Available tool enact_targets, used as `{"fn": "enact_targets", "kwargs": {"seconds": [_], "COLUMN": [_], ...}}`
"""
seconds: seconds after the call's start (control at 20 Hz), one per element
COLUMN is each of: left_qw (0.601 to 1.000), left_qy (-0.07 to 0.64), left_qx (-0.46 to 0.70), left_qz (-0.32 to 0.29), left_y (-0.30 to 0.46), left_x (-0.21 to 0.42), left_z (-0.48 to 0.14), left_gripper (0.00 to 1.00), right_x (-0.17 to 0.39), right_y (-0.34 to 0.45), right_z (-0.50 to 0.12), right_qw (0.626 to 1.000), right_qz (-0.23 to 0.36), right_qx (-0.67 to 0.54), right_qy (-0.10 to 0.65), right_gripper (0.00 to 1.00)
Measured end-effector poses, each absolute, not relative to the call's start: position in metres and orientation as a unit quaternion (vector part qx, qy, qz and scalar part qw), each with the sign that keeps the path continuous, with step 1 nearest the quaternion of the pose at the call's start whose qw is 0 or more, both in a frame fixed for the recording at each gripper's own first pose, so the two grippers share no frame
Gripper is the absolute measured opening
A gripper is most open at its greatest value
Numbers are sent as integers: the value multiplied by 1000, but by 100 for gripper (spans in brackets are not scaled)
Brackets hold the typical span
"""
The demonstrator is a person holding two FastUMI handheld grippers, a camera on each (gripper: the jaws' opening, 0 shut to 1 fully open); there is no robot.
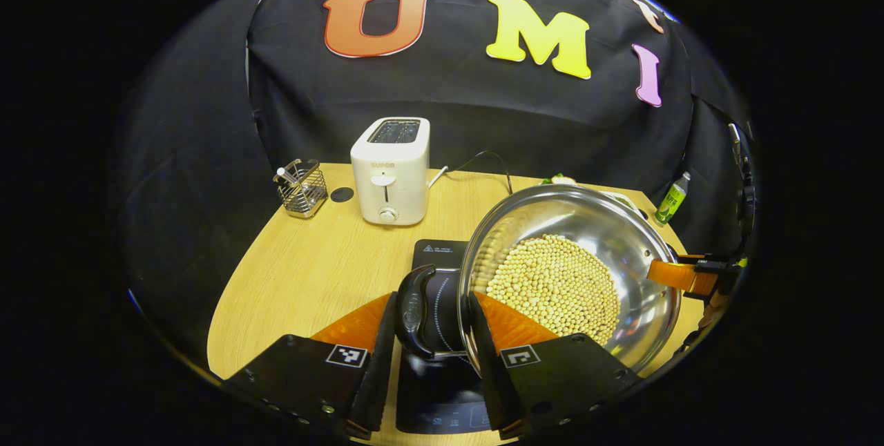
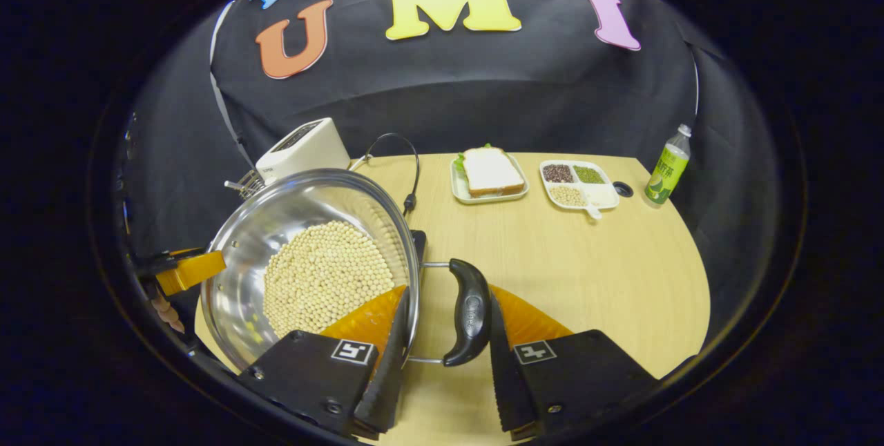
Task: First push the handle of the pot to place it horizontally, then grasp the pot with both hands and set it on the induction cooktop.
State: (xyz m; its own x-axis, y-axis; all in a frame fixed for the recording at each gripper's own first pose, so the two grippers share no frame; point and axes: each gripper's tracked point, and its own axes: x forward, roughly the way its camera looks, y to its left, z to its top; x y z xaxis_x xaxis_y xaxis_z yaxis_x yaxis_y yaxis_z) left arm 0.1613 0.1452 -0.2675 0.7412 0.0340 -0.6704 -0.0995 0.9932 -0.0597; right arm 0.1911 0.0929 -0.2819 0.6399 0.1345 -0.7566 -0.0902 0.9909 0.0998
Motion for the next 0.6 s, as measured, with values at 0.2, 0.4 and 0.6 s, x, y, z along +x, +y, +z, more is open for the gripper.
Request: {"fn": "enact_targets", "kwargs": {"seconds": [0.2,0.4,0.6], "left_qw": [929,926,927], "left_qy": [366,372,370], "left_qx": [-51,-49,-49], "left_qz": [36,39,35], "left_y": [163,176,182], "left_x": [173,176,177], "left_z": [-287,-299,-306], "left_gripper": [55,55,55], "right_x": [202,205,206], "right_y": [106,119,123], "right_z": [-298,-315,-319], "right_qw": [902,891,895], "right_qz": [56,56,57], "right_qx": [28,38,45], "right_qy": [428,448,440], "right_gripper": [59,59,58]}}
